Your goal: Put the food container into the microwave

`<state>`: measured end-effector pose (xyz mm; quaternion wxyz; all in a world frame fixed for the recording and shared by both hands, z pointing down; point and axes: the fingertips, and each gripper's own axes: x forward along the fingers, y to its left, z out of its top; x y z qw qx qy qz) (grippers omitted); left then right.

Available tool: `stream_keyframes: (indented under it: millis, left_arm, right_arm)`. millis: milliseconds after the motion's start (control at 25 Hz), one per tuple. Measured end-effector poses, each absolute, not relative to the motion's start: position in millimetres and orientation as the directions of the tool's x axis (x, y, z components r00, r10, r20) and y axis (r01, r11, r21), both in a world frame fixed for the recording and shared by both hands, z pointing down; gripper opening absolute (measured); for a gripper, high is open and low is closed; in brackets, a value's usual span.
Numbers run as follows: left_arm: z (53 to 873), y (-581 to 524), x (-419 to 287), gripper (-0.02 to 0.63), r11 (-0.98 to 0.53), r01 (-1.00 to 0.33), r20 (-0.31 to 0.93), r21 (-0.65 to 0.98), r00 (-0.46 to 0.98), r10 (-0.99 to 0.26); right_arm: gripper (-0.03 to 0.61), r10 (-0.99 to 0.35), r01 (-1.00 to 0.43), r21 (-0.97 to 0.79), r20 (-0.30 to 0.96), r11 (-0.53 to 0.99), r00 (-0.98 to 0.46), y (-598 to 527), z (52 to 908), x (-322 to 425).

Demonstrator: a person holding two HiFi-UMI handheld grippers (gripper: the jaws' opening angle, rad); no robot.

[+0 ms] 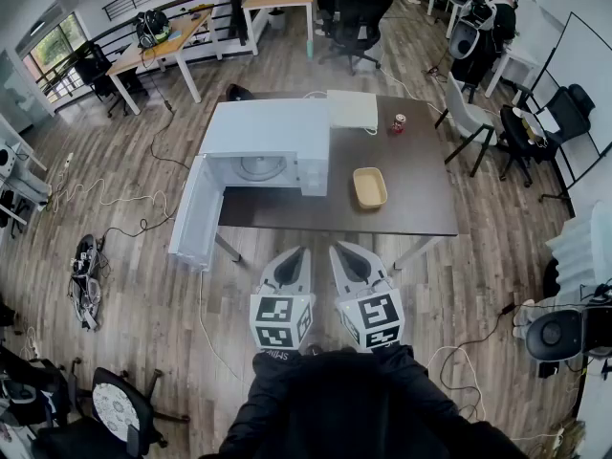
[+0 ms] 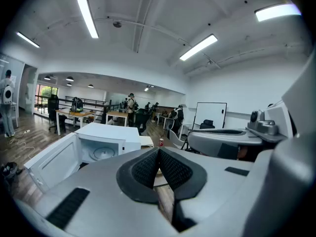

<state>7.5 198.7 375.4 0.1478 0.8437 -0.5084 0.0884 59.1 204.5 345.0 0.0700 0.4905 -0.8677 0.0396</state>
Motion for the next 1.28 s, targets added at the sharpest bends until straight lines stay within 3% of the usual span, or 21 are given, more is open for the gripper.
stream_keyframes:
  millis: [360,1280]
  left_arm:
    - [384,189,3,0.032,-0.439,-0.883,0.309,0.165,0.469,-0.827]
    - [440,212,-48,0.032,-0.409,-0.882,0.396,0.233,0.47,-0.789]
  right_arm:
    - [0.023,-0.854,-0.866,-0.005,0.161,0.5,-0.494,193,351,58]
    - [0.023,-0.855,-0.907,0.008,0.336,0.421,-0.394,211,414,26]
